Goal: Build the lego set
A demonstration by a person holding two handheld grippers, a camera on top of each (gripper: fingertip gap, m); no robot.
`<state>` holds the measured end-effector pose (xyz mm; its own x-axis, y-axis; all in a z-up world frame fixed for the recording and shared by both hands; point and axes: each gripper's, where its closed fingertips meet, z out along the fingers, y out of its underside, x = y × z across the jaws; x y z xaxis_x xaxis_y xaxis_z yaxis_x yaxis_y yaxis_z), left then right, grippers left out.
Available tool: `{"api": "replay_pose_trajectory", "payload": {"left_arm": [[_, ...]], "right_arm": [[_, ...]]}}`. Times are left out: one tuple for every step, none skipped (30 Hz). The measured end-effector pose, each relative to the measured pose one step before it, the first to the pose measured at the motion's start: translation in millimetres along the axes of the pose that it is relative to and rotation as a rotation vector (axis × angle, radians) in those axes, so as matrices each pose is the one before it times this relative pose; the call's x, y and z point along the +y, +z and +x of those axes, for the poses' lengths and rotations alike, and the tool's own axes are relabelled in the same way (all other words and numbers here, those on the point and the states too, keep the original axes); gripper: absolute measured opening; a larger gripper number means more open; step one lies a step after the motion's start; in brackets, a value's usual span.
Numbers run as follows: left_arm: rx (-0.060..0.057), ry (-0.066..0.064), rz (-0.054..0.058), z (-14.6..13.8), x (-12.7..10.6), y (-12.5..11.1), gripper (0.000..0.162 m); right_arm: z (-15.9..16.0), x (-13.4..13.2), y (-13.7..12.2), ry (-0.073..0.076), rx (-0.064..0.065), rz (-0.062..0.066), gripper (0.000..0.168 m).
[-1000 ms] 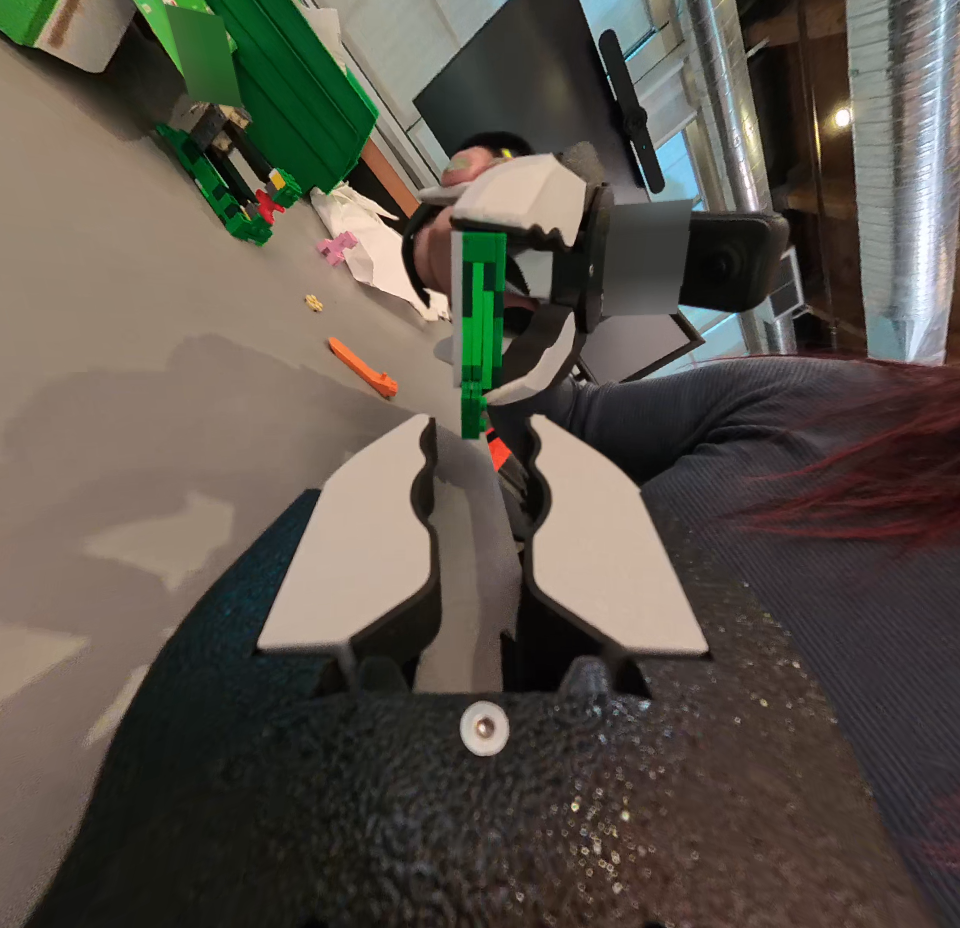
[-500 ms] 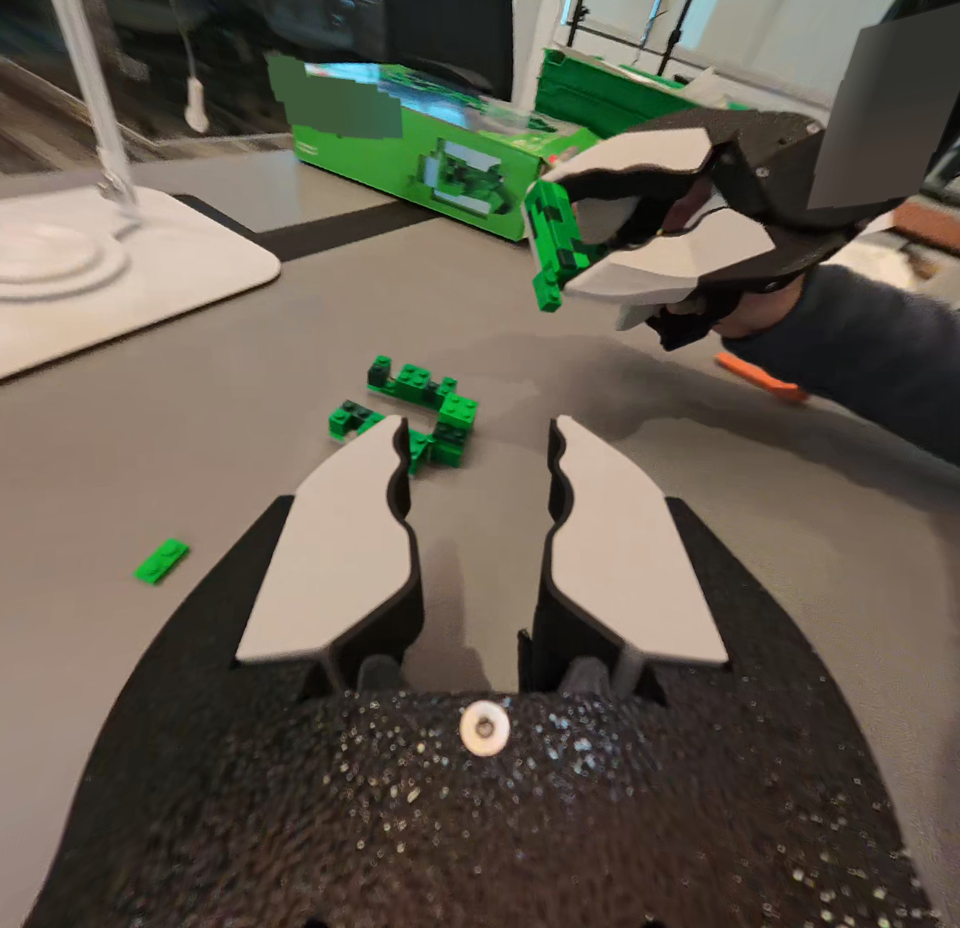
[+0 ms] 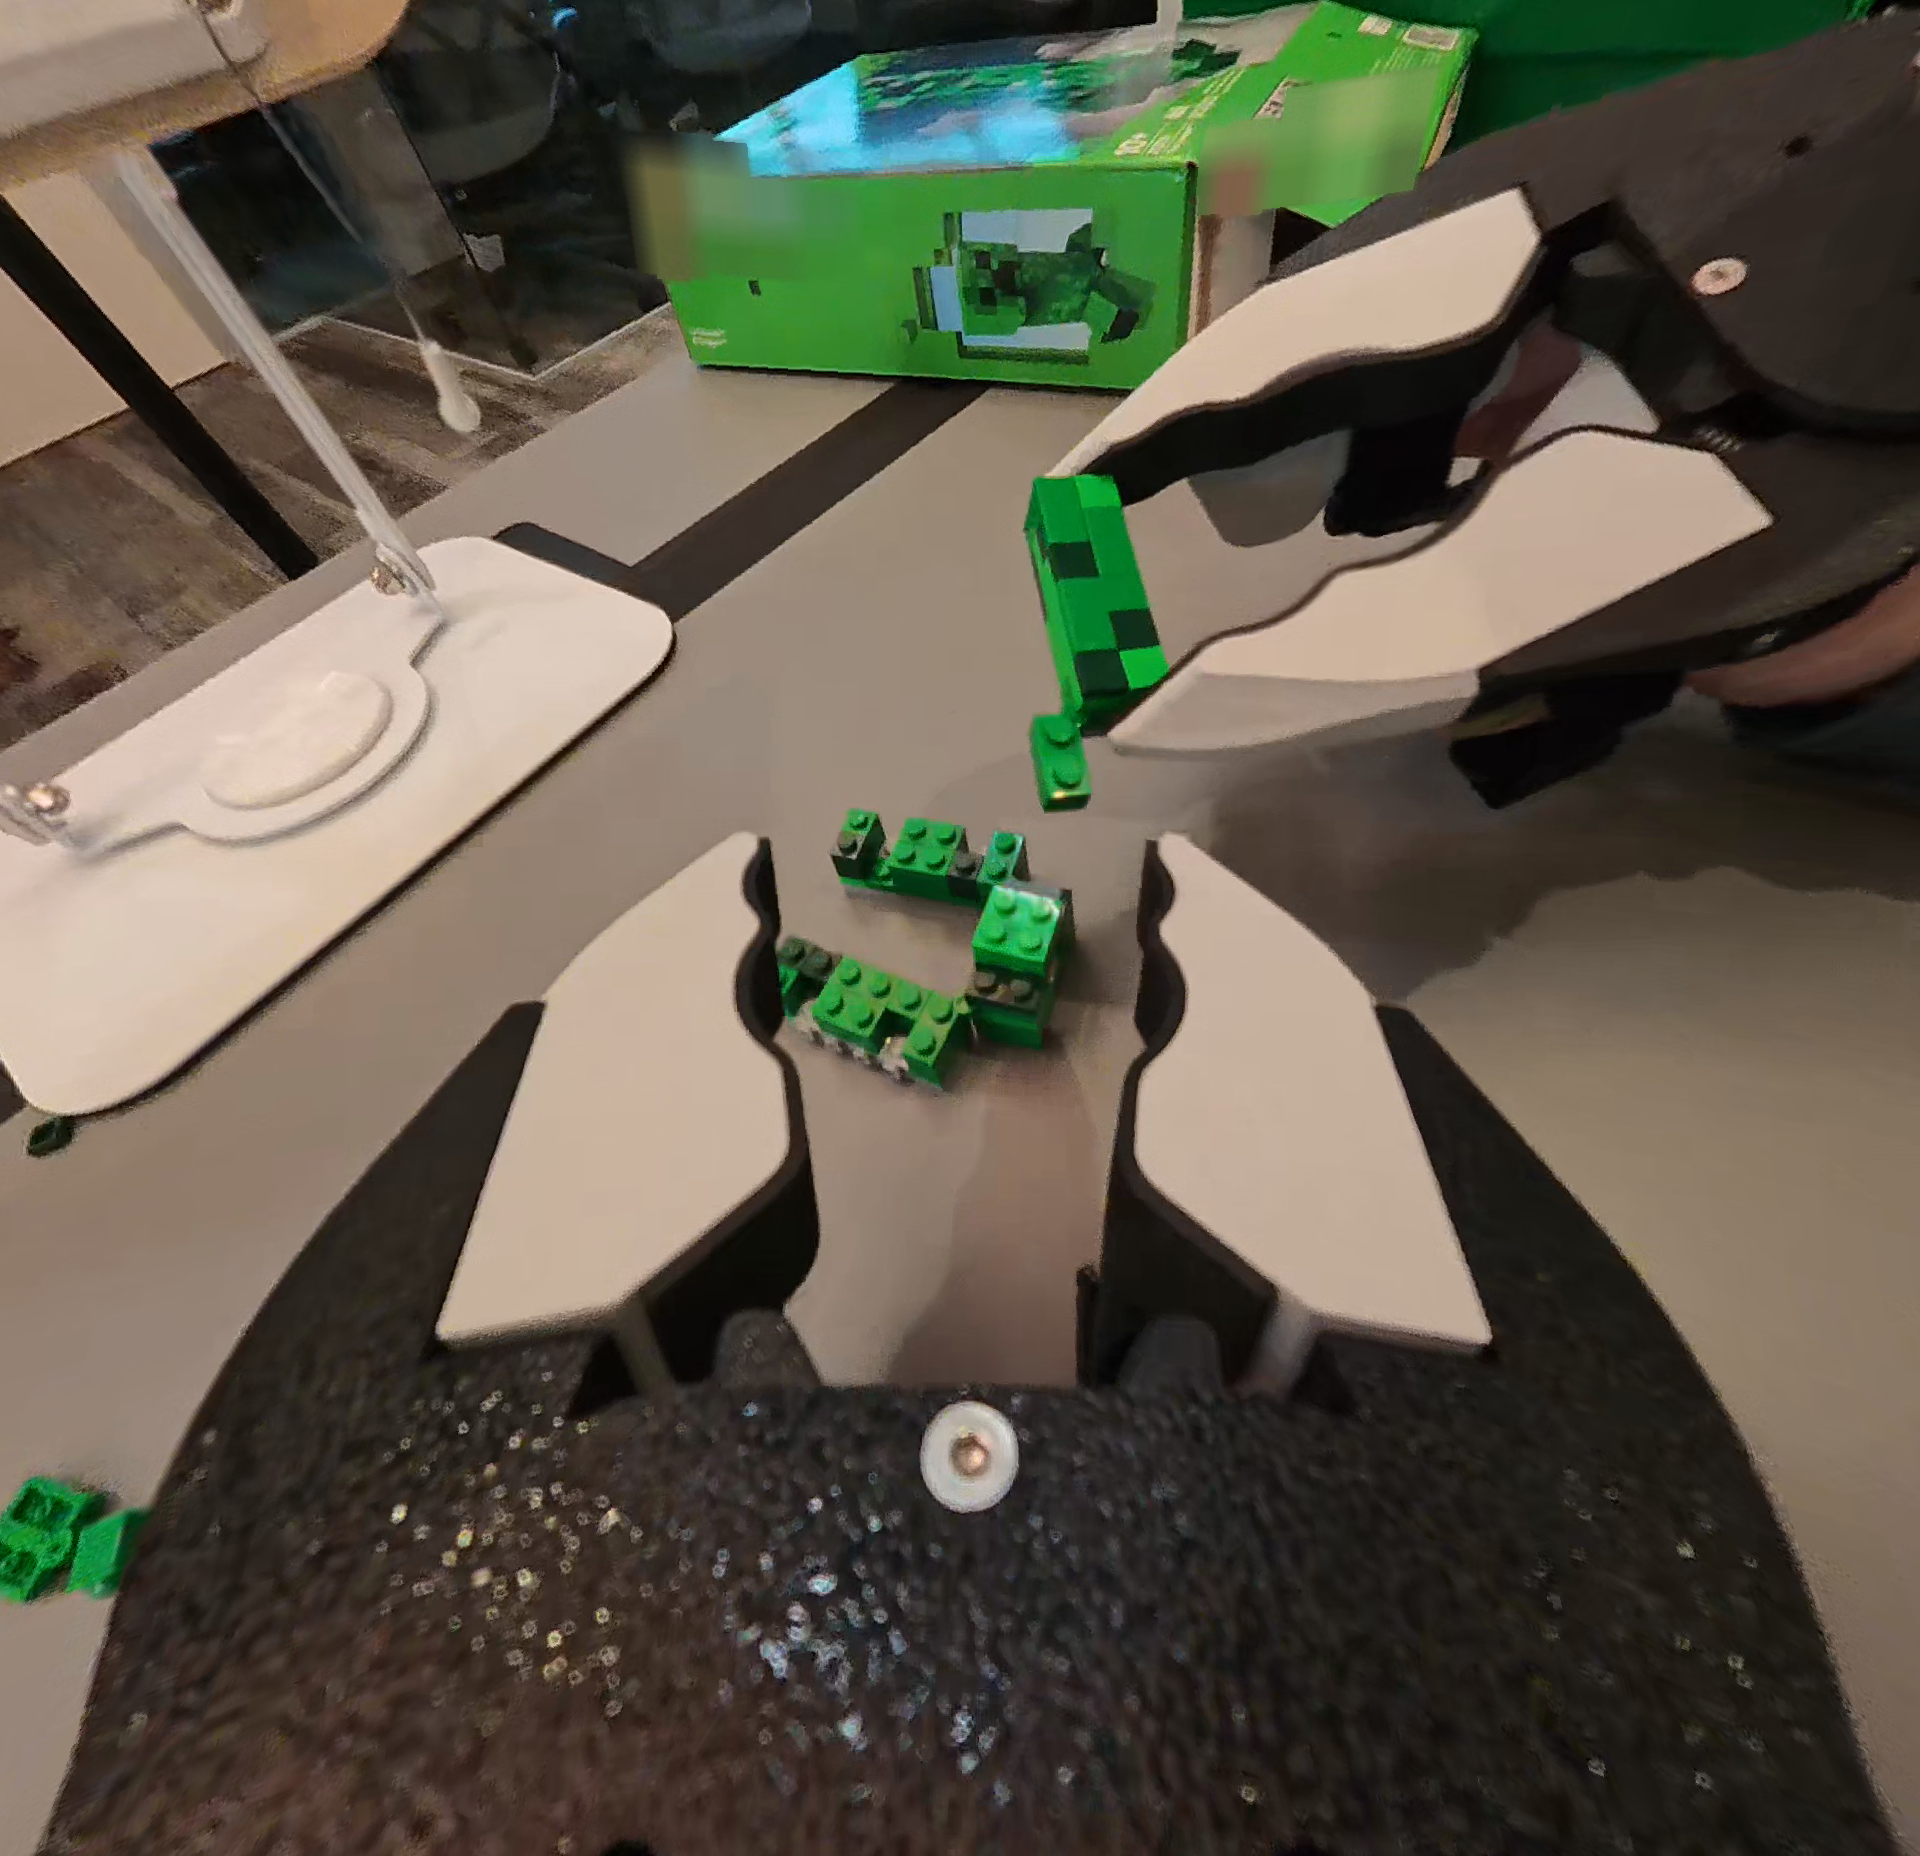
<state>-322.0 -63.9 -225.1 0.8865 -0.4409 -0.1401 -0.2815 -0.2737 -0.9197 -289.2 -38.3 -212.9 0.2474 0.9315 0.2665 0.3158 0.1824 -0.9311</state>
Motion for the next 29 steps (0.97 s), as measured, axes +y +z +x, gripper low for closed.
{"api": "replay_pose_trajectory", "payload": {"left_arm": [[0.0012, 0.0029, 0.0022, 0.39, -1.09, 2.00, 0.067], [0.0018, -0.0011, 0.0047, 0.37, -0.99, 1.53, 0.066], [-0.0020, -0.0031, 0.0032, -0.17, -0.40, 1.09, 0.066], [-0.0079, -0.0017, 0.0002, -1.00, 0.35, 0.77, 0.066], [-0.0093, 0.0008, -0.0005, -1.34, 0.69, 0.34, 0.065], [-0.0029, 0.0029, -0.0010, -0.52, 0.85, 0.30, 0.066], [-0.0010, 0.0008, -0.0016, -0.21, 0.85, 0.19, 0.066], [-0.0016, 0.0003, -0.0022, -0.15, 1.00, 0.21, 0.067], [-0.0016, 0.0020, -0.0013, 0.03, 0.90, 0.09, 0.067], [-0.0014, 0.0034, -0.0030, 0.28, 0.98, 0.19, 0.067], [-0.0025, 0.0050, -0.0055, 0.15, 1.30, -0.04, 0.067], [0.0006, 0.0080, -0.0053, 0.46, 1.44, -0.49, 0.066], [0.0115, 0.0137, -0.0025, 1.71, 1.40, -1.46, 0.066], [0.0243, 0.0198, 0.0024, 3.21, 1.25, -2.12, 0.066], [0.0282, 0.0225, -0.0024, 3.31, 2.25, -2.23, 0.064], [0.0252, 0.0247, -0.0127, 2.25, 3.41, -1.52, 0.064], [0.0160, 0.0281, -0.0215, 0.61, 4.48, -0.67, 0.063], [0.0106, 0.0298, -0.0205, -0.20, 4.29, 0.19, 0.062], [0.0086, 0.0262, -0.0173, -0.40, 3.64, 0.73, 0.059], [0.0091, 0.0171, -0.0112, -0.25, 2.43, 1.40, 0.056], [0.0134, 0.0077, -0.0025, 0.59, 0.55, 1.88, 0.053], [0.0161, 0.0031, -0.0007, 0.93, -0.27, 2.35, 0.049], [0.0128, 0.0050, -0.0055, 0.68, -0.14, 2.65, 0.046], [0.0105, 0.0123, -0.0110, 0.63, 0.29, 2.84, 0.044], [0.0067, 0.0188, -0.0127, 0.39, 0.36, 2.66, 0.042], [0.0046, 0.0220, -0.0117, 0.24, 0.16, 2.51, 0.040], [0.0078, 0.0211, -0.0125, 0.59, 0.47, 2.47, 0.037], [0.0076, 0.0147, -0.0149, 0.37, 1.04, 2.53, 0.035], [0.0140, 0.0082, -0.0151, 1.09, 1.33, 2.38, 0.033]], "right_arm": [[-0.77, -0.94, -0.72, 0.0030, -0.0008, 0.0080, 0.052], [-1.82, -0.40, -0.56, 0.0009, -0.0105, 0.0068, 0.052], [-1.57, 0.12, -0.42, 0.0004, -0.0102, 0.0041, 0.052], [-0.93, 0.46, -0.15, -0.0011, -0.0066, 0.0016, 0.052], [-1.41, 0.22, -0.02, -0.0034, -0.0099, 0.0039, 0.052], [-1.29, 0.38, 0.04, -0.0020, -0.0094, 0.0026, 0.052], [-0.32, 1.07, 0.24, -0.0013, -0.0028, -0.0026, 0.052], [-0.35, 0.96, 0.34, 0.0001, -0.0046, -0.0021, 0.052], [-0.41, 1.04, 0.21, 0.0009, -0.0048, -0.0025, 0.052], [-0.15, 1.21, 0.32, -0.0004, -0.0023, -0.0037, 0.052], [-0.06, 1.40, 0.22, -0.0029, 0.0003, -0.0052, 0.052], [0.37, 1.57, 0.13, -0.0089, 0.0019, -0.0072, 0.052], [1.07, 1.57, -0.11, -0.0145, 0.0021, -0.0079, 0.052], [1.34, 1.53, 0.15, -0.0169, -0.0030, -0.0061, 0.052], [1.20, 1.42, 0.45, -0.0094, -0.0124, -0.0039, 0.052], [-0.14, 0.73, 0.94, 0.0010, -0.0289, 0.0016, 0.052], [1.00, 0.72, 1.37, 0.0071, -0.0277, -0.0010, 0.052], [-0.32, 1.07, 1.93, -0.0030, -0.0416, -0.0045, 0.052], [-0.80, 1.35, 2.38, -0.0109, -0.0485, -0.0066, 0.052], [2.28, 1.41, 2.64, -0.0124, -0.0269, -0.0062, 0.052], [1.09, 1.45, 2.62, -0.0179, -0.0364, -0.0023, 0.052], [-0.08, 0.52, 2.59, -0.0145, -0.0430, 0.0066, 0.052], [1.69, 0.26, 2.40, -0.0083, -0.0284, 0.0084, 0.052], [0.78, -0.32, 1.64, -0.0061, -0.0354, 0.0074, 0.052], [0.53, -1.14, 1.12, -0.0037, -0.0345, 0.0132, 0.052], [1.49, -1.07, 0.88, 0.0014, -0.0257, 0.0134, 0.052], [1.41, -0.45, 0.80, 0.0034, -0.0225, 0.0084, 0.052], [0.25, 0.03, 0.70, 0.0054, -0.0274, 0.0025, 0.052], [-0.49, 0.28, 0.78, 0.0052, -0.0273, 0.0006, 0.052]]}}
